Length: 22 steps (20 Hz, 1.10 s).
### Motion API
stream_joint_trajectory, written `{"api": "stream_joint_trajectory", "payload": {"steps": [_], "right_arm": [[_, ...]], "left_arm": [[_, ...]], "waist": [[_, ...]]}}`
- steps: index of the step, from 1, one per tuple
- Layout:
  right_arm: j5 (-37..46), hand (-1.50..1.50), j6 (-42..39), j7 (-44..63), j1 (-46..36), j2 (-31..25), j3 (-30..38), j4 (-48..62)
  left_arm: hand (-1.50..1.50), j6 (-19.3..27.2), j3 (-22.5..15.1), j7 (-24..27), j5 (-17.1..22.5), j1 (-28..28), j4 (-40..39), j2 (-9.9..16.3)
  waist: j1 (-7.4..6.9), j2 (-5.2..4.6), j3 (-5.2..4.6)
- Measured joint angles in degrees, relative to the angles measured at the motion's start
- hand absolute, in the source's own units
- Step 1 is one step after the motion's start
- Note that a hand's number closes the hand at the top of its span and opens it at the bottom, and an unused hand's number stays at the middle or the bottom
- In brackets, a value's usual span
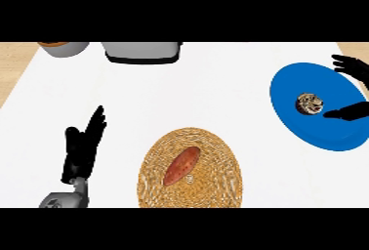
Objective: Pick the cupcake from the placemat and place it in the plate
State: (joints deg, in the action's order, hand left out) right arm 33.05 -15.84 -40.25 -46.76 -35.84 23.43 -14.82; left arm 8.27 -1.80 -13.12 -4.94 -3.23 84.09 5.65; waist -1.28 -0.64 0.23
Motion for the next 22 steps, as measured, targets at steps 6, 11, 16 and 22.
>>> {"api": "stream_joint_trajectory", "payload": {"steps": [6,11,16,22], "right_arm": [[-6.1,-1.50,-7.5,-1.4,0.6,-3.6,5.6,3.8],[-7.6,-1.50,-9.6,-1.9,2.2,-4.5,6.2,4.3],[-8.3,-1.50,-9.4,-3.3,3.4,-4.0,6.0,3.7],[-8.2,-1.50,-7.5,-4.9,4.8,-3.4,5.1,3.4]], "left_arm": [[0.00,-0.5,0.2,0.0,0.1,0.0,0.1,0.3],[0.00,0.1,-0.3,-0.6,-0.5,0.2,0.6,-0.4],[0.00,-0.4,-0.2,-0.6,-0.4,-0.1,0.8,-0.1],[0.00,-0.5,0.1,0.4,-0.5,-0.6,-0.7,-0.2]], "waist": [[-0.56,-0.23,0.00],[-0.66,-0.23,0.01],[-0.92,-0.31,0.05],[-1.03,-0.41,0.05]]}}
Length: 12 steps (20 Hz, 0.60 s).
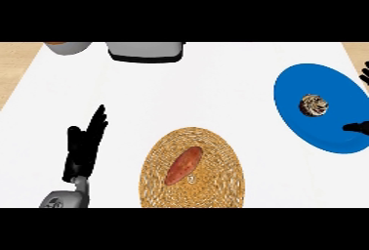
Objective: Pick the cupcake from the placemat and place it in the plate
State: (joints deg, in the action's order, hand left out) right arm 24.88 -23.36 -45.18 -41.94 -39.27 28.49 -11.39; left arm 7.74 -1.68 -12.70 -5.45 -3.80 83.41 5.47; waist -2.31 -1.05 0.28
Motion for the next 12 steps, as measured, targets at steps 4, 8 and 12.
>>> {"api": "stream_joint_trajectory", "payload": {"steps": [4,8,12], "right_arm": [[0.2,-1.50,1.9,-0.5,0.6,0.4,-0.6,0.3],[0.5,-1.50,3.7,-1.2,0.9,0.5,-0.9,0.9],[0.5,-1.50,4.2,-1.5,1.3,-0.4,-1.0,1.5]], "left_arm": [[0.00,-0.6,0.4,0.5,0.4,0.2,-0.5,0.1],[0.00,-0.4,0.0,-0.7,0.2,0.0,0.9,-0.2],[0.00,-0.7,0.4,0.0,0.3,0.5,0.6,0.1]], "waist": [[0.06,0.09,-0.04],[-0.27,0.00,0.00],[-0.27,-0.02,0.01]]}}
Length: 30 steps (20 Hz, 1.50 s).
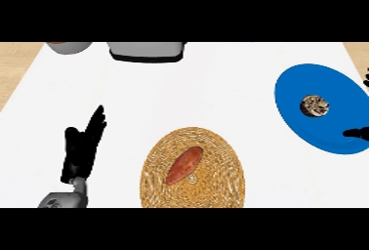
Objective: Pick the cupcake from the placemat and place it in the plate
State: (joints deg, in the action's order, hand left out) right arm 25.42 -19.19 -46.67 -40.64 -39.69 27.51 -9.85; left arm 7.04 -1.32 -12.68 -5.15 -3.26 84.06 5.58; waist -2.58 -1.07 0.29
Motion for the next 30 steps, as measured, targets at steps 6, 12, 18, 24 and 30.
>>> {"api": "stream_joint_trajectory", "payload": {"steps": [6,12,18,24,30], "right_arm": [[0.2,-1.50,1.6,-1.3,1.6,-1.1,-0.1,0.7],[0.2,-1.50,2.4,-1.1,1.8,-2.3,0.1,1.4],[-0.6,-1.50,2.9,-1.6,3.0,-4.1,1.2,2.1],[-2.1,-1.50,2.9,-2.1,4.1,-5.8,2.8,2.4],[-3.3,-1.50,3.7,-1.4,4.8,-7.4,4.2,2.9]], "left_arm": [[0.00,0.2,-0.2,0.4,-0.4,-0.4,-0.5,-0.4],[0.00,0.2,-0.2,0.1,-0.6,-1.0,-0.4,-0.5],[0.00,-0.4,0.2,-0.2,0.0,-1.8,-0.6,-0.3],[0.00,-0.7,0.4,1.0,0.2,-1.7,-1.7,-0.4],[0.00,-0.1,0.0,0.9,-0.5,-1.9,-1.9,-0.8]], "waist": [[-0.14,-0.17,0.05],[-0.39,-0.27,0.11],[-0.69,-0.50,0.21],[-0.67,-0.60,0.25],[-0.85,-0.60,0.29]]}}
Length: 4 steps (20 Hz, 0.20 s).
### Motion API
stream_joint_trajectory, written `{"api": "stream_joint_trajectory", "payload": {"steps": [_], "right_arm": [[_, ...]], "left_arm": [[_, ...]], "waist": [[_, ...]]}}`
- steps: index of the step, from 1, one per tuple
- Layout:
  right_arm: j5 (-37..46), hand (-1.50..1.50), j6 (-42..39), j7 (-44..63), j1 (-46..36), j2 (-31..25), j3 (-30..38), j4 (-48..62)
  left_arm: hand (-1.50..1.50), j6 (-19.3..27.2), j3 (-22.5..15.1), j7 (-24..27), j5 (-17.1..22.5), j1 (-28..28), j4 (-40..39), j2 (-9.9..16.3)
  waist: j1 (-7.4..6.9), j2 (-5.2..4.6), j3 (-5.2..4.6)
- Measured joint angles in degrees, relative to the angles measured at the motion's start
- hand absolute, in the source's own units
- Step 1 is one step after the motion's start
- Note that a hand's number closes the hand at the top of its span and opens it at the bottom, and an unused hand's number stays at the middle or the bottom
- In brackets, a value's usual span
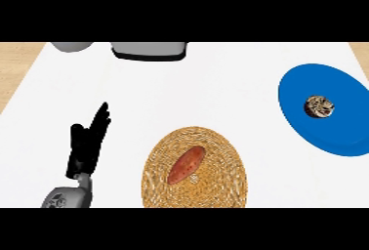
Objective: Pick the cupcake from the placemat and place it in the plate
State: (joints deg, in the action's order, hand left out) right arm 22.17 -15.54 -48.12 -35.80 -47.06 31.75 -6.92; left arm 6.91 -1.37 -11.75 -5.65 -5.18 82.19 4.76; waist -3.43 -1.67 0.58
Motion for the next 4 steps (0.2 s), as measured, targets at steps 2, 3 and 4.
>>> {"api": "stream_joint_trajectory", "payload": {"steps": [2,3,4], "right_arm": [[0.0,-1.50,0.1,-0.2,0.5,-0.3,0.1,0.0],[-0.1,-1.50,0.0,0.1,0.5,-0.6,0.2,0.1],[-0.1,-1.50,0.5,-0.1,0.6,-0.4,0.2,0.0]], "left_arm": [[0.00,0.4,-0.2,0.3,-0.3,0.0,0.0,-0.3],[0.00,0.3,-0.2,0.4,-0.3,0.1,0.0,-0.3],[0.00,0.2,0.0,0.3,-0.1,-0.2,-0.2,-0.2]], "waist": [[-0.10,-0.07,0.03],[-0.19,-0.10,0.05],[-0.18,-0.10,0.04]]}}
